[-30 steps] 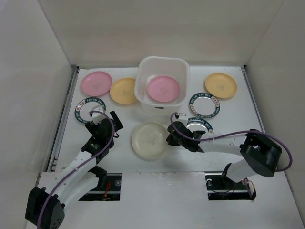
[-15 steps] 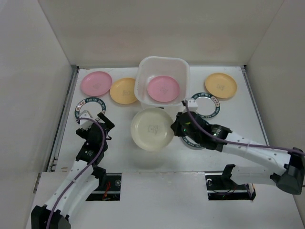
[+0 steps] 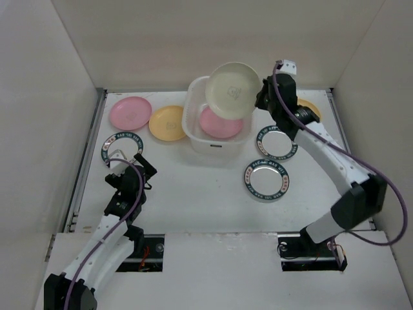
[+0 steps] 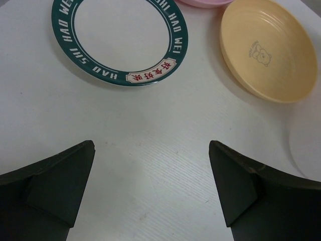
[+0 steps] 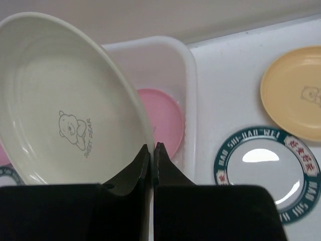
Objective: Place the plates into the plastic bin on the countertop
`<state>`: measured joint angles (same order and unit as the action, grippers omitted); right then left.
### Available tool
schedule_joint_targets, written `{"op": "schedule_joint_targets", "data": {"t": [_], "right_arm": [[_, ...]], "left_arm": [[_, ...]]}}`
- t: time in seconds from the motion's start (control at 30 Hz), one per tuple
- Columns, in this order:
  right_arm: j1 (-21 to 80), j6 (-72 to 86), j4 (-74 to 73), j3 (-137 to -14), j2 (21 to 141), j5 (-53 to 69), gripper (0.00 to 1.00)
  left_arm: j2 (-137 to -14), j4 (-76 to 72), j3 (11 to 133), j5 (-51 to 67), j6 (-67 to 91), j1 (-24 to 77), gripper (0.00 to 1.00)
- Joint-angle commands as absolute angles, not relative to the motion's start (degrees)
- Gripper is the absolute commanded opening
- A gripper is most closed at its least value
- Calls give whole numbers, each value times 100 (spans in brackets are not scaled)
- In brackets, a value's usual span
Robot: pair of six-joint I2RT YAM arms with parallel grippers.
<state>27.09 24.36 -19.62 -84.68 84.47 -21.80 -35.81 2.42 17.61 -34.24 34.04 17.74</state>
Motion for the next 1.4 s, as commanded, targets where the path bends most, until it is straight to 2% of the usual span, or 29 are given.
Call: {"op": "schedule_joint_targets", "data": {"t": [0.0,0.27,0.53,0.63,0.7,0.77,0.9,1.1,1.37], "right_arm": [[2615,2093,-1643,-9305,9384,-1731,0],[2571,1916,-1705,-10335,11055,-1784,2],[2553,1881,-1705,-10424,11768,-1819,8],[2553,1828,-1670,-10459,11865,-1828,21],[2553,1819,-1591,-10415,11848,-1828,38],[2553,1776,-1468,-10310,11760,-1802,46],[2588,1661,-1179,-9907,11225,-1767,58],[2702,1503,-519,-8537,9530,-1592,75],[2878,2012,455,-5927,7192,-941,79]], "left_arm": [[-3437,105,1670,-3357,3489,1718,100],[-3427,114,1644,-3349,3507,1665,100],[-3560,70,1652,-3279,3568,1630,100],[-3542,105,1661,-3191,3533,1622,100],[-3559,141,1687,-3199,3507,1595,100],[-3647,158,1714,-3208,3507,1551,100],[-3779,167,1775,-3182,3612,1402,100],[-3998,-87,1811,-3112,4086,937,100],[-4789,-1184,1635,-1927,5053,-416,97]]}}
